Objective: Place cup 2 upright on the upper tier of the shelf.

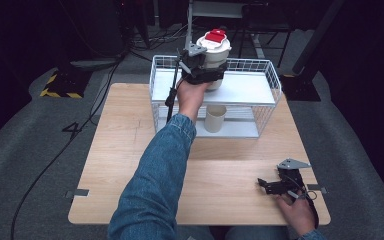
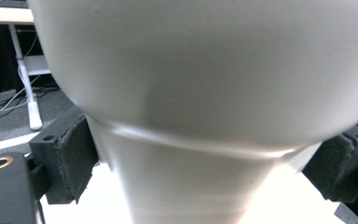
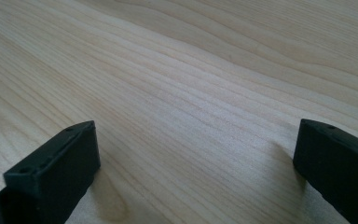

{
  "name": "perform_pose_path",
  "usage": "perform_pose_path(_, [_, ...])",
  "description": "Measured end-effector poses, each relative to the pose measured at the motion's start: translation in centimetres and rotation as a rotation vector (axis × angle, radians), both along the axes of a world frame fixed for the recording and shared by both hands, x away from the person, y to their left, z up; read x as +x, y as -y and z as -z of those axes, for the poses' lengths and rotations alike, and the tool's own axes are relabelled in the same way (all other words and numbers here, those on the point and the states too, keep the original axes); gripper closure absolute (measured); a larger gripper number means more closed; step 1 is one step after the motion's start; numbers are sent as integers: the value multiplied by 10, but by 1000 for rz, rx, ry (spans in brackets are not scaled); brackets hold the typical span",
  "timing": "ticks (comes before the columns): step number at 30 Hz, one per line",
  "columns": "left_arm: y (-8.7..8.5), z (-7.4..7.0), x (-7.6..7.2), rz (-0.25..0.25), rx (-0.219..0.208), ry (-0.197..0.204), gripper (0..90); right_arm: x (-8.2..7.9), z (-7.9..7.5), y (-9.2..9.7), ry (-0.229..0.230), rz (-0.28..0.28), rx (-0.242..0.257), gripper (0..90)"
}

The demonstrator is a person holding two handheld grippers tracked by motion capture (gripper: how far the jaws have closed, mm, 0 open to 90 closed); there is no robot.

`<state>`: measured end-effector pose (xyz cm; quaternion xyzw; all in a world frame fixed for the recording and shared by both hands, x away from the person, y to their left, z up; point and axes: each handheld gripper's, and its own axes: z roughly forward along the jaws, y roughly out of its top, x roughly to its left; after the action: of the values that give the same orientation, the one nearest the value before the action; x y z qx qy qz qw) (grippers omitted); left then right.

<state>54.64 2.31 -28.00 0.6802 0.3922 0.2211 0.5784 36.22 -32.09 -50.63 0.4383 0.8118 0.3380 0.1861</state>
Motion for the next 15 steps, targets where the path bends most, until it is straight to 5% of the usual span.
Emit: perform_pose_path(15, [7,11,0,-2,17,-8,107,0,0,0,0,0,0,4])
